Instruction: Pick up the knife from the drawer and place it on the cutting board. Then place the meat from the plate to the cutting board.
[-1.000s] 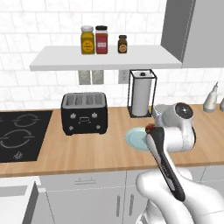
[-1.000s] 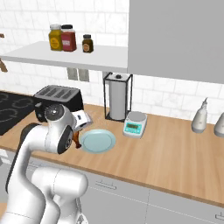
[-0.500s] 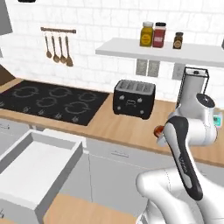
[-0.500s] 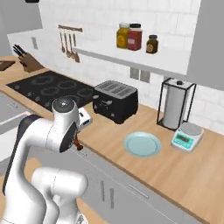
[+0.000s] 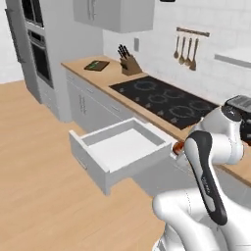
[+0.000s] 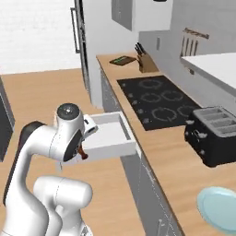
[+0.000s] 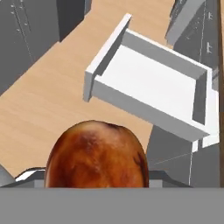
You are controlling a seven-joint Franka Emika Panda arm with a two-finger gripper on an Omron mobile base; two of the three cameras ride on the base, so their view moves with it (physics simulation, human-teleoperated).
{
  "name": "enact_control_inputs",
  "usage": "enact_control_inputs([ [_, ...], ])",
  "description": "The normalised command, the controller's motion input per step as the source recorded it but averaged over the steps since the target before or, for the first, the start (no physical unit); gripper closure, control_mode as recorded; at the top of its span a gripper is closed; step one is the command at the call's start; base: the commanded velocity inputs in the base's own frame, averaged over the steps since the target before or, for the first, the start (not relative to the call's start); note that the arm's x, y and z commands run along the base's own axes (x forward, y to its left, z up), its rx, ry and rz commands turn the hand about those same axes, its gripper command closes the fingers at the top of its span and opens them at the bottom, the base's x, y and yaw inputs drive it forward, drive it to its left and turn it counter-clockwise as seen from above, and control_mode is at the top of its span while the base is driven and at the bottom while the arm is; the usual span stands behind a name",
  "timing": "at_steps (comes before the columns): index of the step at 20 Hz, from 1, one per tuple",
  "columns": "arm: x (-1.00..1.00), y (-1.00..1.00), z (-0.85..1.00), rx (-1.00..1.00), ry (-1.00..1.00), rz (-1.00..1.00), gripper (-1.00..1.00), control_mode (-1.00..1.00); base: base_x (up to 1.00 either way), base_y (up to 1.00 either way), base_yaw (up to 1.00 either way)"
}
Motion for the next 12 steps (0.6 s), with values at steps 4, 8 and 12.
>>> enact_control_inputs([
  [4,0.0,0.0,0.0,0.0,0.0,0.0,1.0,1.0,-0.42,0.88,0.77],
  [8,0.0,0.0,0.0,0.0,0.0,0.0,1.0,1.0,-0.19,1.0,0.42],
  [12,0.0,0.0,0.0,0.0,0.0,0.0,1.0,1.0,0.96,0.91,0.02],
])
